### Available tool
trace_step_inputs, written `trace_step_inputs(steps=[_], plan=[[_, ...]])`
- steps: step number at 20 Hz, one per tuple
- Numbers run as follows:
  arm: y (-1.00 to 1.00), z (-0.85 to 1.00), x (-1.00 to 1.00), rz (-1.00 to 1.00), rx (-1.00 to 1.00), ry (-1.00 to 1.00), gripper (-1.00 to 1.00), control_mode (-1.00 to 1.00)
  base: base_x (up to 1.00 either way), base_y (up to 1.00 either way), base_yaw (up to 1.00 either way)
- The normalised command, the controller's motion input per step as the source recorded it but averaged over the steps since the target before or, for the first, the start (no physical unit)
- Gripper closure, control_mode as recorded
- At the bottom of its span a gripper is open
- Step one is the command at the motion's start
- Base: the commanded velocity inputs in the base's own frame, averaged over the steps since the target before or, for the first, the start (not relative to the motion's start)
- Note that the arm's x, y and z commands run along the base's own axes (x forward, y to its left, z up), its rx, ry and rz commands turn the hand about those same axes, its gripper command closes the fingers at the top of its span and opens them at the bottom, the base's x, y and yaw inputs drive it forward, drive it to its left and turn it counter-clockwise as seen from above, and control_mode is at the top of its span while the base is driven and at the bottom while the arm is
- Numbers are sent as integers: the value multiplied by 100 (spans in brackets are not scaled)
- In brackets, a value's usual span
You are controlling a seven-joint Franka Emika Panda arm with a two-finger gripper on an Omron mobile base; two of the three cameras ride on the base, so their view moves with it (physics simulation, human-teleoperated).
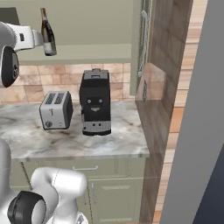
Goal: Open the cabinet directly in front. Then move the wine and the mug to the dining counter with the candle on it.
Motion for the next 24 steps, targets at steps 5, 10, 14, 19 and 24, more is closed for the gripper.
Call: trace_step_inputs(steps=[5,10,14,19,24], plan=[[23,-5,39,0,0,0,-100,-100,0,0,0],[18,-12,44,0,0,0,-100,-100,0,0,0],[3,-2,51,0,0,0,-100,-100,0,0,0],[0,0,49,0,0,6,-100,-100,0,0,0],[0,0,16,0,0,5,-100,-100,0,0,0]])
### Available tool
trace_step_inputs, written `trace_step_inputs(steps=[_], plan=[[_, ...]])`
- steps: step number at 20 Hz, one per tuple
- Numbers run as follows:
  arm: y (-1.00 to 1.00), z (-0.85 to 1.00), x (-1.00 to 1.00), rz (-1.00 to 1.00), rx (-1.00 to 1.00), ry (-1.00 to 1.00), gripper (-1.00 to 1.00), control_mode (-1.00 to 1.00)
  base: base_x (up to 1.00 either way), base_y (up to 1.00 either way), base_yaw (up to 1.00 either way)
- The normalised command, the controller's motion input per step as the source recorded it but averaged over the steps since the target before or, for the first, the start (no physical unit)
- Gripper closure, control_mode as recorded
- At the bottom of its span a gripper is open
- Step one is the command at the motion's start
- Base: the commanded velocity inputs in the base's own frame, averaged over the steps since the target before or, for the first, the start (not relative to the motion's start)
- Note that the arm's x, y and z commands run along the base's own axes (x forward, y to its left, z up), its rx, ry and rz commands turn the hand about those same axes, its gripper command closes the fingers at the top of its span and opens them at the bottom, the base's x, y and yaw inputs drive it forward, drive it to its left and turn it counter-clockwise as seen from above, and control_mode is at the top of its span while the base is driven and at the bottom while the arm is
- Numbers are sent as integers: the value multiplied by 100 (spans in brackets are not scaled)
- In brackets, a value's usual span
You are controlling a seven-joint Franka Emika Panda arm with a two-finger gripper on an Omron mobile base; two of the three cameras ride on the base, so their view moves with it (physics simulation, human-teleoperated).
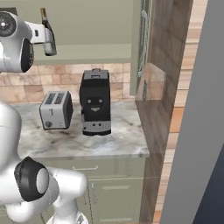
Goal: Open the cabinet directly in front. Then move the wine and the mug to the dining counter with the candle on it.
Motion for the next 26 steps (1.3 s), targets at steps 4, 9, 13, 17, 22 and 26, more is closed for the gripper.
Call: trace_step_inputs(steps=[4,9,13,17,22,26], plan=[[0,0,4,0,0,1,-100,-100,0,0,0],[0,0,0,0,0,0,-100,-100,0,0,0],[0,0,0,0,0,0,-100,-100,0,0,0],[11,-10,0,0,0,-4,-100,-100,0,0,0],[7,-10,0,0,0,-18,-100,-100,0,0,0],[0,-9,0,0,0,-21,-100,-100,0,0,0]])
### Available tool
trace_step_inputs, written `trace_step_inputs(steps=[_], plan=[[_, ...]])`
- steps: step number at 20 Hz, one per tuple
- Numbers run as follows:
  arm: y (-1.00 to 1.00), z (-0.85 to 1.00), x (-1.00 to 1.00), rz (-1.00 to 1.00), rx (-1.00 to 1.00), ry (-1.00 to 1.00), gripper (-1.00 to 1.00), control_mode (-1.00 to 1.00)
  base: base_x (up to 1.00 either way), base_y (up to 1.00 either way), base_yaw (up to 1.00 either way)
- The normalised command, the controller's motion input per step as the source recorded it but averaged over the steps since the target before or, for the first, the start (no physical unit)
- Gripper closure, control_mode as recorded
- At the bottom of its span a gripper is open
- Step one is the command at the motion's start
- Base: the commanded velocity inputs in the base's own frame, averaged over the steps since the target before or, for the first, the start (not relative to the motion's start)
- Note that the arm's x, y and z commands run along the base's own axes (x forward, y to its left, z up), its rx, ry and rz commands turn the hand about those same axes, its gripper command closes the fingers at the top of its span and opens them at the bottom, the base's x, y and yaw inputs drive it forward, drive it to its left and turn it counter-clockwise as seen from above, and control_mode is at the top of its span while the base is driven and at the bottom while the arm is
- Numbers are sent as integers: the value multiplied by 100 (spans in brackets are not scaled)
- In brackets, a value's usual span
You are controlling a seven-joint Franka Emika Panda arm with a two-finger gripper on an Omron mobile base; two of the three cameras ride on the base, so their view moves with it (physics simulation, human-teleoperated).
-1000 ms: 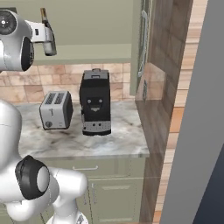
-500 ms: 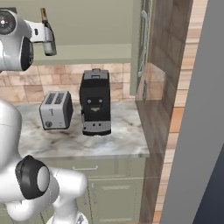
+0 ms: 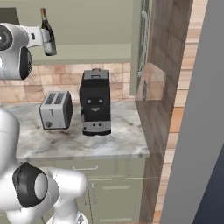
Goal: Open the cabinet directly in front. Then move the wine and the mug to the dining counter with the candle on it.
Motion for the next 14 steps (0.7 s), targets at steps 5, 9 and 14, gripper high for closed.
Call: trace_step_inputs(steps=[5,9,14], plan=[[0,-2,0,0,0,-10,-100,-100,0,0,0],[0,0,1,0,0,0,-100,-100,0,0,0],[0,0,11,0,0,1,-100,-100,0,0,0]])
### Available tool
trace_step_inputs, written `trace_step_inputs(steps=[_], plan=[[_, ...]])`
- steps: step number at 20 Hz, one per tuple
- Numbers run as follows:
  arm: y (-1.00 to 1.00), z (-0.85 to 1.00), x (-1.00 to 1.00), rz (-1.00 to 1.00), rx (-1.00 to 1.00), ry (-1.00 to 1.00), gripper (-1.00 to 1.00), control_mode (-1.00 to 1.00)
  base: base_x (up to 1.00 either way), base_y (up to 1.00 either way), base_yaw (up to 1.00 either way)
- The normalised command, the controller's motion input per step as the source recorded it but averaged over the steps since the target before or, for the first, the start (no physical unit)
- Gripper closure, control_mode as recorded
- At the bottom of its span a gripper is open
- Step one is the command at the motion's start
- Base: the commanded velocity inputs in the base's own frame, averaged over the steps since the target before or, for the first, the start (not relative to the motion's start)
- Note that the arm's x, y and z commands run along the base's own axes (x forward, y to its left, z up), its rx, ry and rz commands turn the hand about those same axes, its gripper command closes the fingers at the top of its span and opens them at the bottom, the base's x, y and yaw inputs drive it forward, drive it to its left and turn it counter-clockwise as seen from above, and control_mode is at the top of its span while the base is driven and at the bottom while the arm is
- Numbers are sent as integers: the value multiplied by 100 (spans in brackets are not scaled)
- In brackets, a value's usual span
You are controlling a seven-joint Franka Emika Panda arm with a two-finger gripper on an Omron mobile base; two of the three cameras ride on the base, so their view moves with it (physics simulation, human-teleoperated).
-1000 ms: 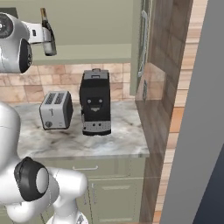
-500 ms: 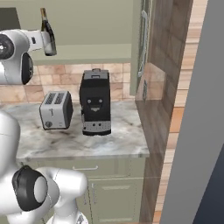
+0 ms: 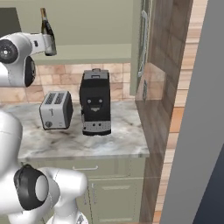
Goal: Open the cabinet directly in front. Then move the wine and the mug to the dining counter with the candle on it.
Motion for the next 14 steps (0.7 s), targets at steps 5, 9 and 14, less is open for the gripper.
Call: trace_step_inputs(steps=[5,9,14], plan=[[0,0,22,0,0,2,-100,-100,0,0,0],[1,8,14,0,0,2,-100,-100,0,0,0],[0,21,0,0,0,-1,-100,-100,0,0,0]])
